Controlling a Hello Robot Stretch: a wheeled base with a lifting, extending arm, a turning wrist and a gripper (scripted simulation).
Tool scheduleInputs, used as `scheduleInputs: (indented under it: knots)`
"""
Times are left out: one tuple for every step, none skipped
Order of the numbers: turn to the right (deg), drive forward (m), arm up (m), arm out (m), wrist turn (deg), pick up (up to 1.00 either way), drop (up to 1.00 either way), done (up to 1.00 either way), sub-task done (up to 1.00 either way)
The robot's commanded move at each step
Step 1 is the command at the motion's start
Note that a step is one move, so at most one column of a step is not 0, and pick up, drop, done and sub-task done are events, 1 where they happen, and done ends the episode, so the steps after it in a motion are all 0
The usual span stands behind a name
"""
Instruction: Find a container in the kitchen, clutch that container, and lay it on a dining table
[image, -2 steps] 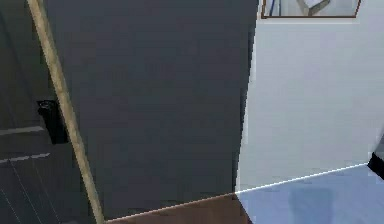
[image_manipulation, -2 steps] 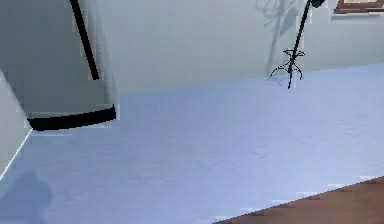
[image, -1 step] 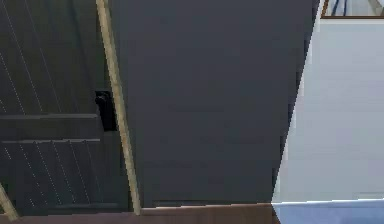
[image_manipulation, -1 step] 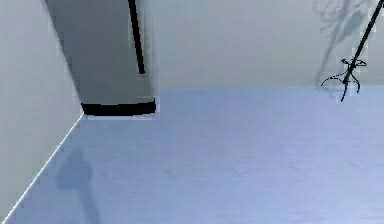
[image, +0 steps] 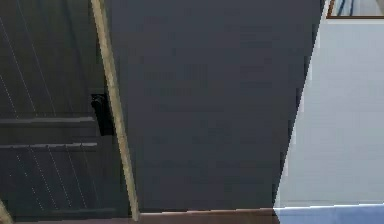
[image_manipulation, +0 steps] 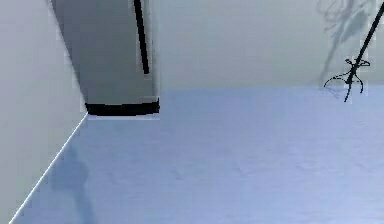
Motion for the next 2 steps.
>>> scheduleInputs:
  knots:
    - [45.0,0.0,0.0,0.0,0.0,0.0,0.0,0.0,0.0]
    - [30.0,0.0,0.0,0.0,0.0,0.0,0.0,0.0,0.0]
